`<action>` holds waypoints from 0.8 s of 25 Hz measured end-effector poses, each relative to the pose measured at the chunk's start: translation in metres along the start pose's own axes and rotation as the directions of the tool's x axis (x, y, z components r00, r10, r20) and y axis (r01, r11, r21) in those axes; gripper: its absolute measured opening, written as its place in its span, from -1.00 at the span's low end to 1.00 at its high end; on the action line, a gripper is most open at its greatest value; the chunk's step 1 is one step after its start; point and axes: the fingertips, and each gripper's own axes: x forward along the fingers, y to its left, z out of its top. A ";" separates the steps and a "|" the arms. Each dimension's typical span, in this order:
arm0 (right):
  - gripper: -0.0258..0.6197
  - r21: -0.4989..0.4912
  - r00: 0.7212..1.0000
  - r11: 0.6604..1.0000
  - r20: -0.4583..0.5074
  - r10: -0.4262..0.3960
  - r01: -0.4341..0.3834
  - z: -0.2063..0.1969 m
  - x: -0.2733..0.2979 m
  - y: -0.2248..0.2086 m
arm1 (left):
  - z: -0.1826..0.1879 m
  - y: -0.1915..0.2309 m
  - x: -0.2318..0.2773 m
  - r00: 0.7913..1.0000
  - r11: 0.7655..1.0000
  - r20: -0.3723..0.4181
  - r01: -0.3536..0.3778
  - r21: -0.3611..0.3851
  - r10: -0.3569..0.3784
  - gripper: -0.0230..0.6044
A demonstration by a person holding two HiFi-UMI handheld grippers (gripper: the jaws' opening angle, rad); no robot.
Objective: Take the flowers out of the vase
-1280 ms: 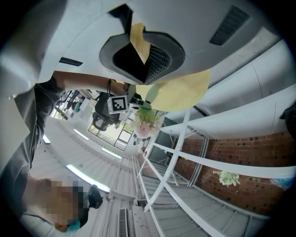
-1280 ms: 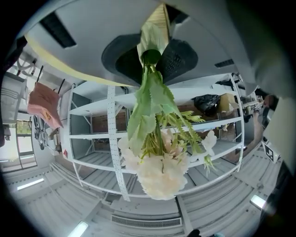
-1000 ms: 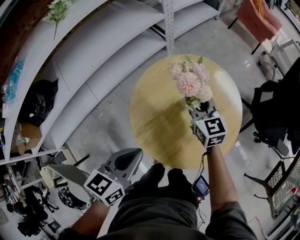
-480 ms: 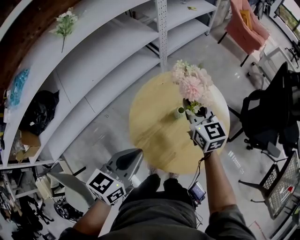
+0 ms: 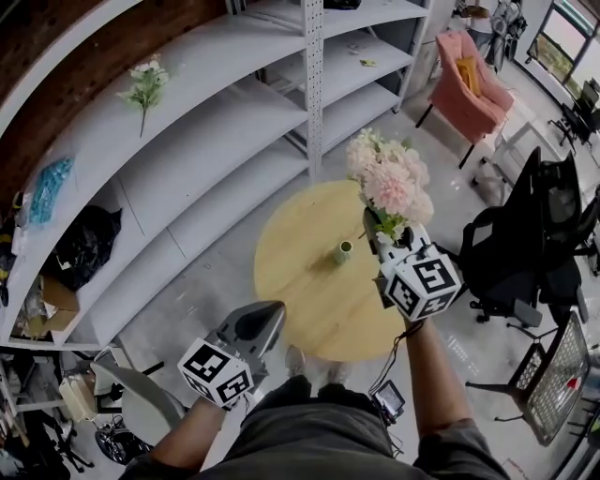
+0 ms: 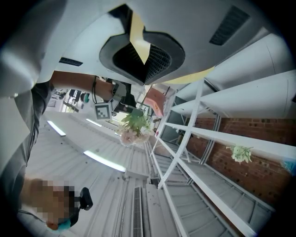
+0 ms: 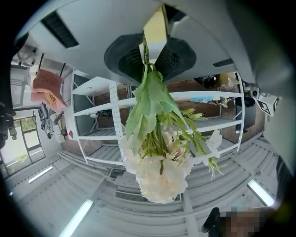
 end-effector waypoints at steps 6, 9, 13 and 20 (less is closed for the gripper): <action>-0.74 0.013 1.000 1.000 0.028 -0.010 0.010 0.038 -0.032 0.006 | 0.011 -0.015 0.005 0.999 1.000 0.038 0.021 0.016 -0.021 -0.90; -0.74 0.017 0.999 1.000 0.046 -0.006 0.005 0.053 -0.047 0.013 | 0.014 -0.021 0.004 0.999 1.000 0.047 0.020 0.018 -0.021 -0.90; -0.74 0.028 0.998 1.000 0.067 0.004 -0.006 0.064 -0.068 0.020 | 0.016 -0.032 0.007 0.998 0.999 0.067 0.018 0.028 -0.020 -0.90; -0.74 0.038 0.996 0.999 0.085 0.023 -0.026 0.075 -0.084 0.030 | 0.032 -0.043 0.014 0.996 0.998 0.089 0.021 0.054 -0.026 -0.90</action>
